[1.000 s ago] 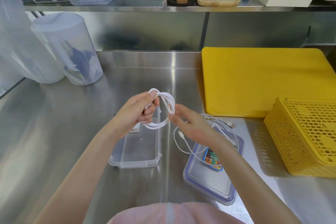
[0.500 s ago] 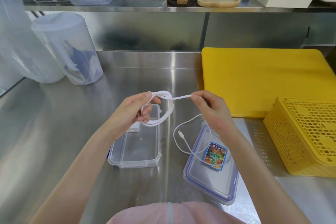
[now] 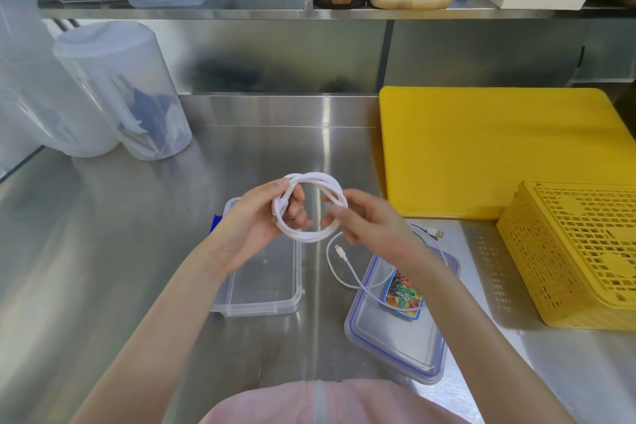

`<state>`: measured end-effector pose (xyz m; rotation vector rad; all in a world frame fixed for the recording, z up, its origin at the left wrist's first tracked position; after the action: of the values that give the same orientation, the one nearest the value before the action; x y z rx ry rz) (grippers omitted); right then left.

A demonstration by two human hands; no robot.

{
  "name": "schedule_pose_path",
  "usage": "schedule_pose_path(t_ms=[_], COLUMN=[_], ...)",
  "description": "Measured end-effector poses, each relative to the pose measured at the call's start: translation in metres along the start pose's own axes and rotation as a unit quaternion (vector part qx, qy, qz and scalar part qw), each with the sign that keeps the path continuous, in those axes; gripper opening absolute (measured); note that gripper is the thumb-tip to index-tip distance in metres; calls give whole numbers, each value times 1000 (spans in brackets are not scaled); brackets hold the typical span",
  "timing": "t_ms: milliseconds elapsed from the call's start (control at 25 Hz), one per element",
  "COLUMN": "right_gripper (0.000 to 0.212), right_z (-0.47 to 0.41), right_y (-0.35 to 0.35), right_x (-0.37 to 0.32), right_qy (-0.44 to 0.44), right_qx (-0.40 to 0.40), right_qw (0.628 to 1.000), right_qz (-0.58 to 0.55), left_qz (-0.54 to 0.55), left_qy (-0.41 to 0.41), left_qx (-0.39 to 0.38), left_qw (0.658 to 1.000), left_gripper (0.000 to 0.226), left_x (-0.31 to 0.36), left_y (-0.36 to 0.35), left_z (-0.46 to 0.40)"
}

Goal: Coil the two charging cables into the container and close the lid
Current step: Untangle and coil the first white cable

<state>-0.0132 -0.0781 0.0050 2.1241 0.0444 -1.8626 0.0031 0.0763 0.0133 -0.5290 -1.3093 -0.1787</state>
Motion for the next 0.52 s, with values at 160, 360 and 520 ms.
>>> schedule_pose_path(t_ms=[160, 360, 520], right_gripper=[19, 26, 25], right_z=[1, 6, 8], right_y=[21, 18, 9], right_x=[-8, -8, -8], right_qy=[13, 13, 18], right_qx=[32, -38, -96], right_qw=[997, 978, 960], right_qz=[72, 207, 261], left_qz=[-113, -174, -318], left_qy=[70, 88, 69], left_qx=[8, 30, 22], left_qw=[991, 980, 945], left_gripper=[31, 27, 23], left_x=[-12, -9, -1], left_y=[5, -4, -20], left_z=[3, 0, -5])
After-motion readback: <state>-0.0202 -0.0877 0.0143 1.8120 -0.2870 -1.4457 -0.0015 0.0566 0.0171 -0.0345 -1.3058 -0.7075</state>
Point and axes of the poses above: each hand's wrist, its own z-axis away from the middle knuckle, its own y-axis out of the back of the hand, x = y × z, the point moved 4 cm from there along -z, towards the middle knuckle, and after that the axes turned 3 degrees about y, right-handed, at the moved point
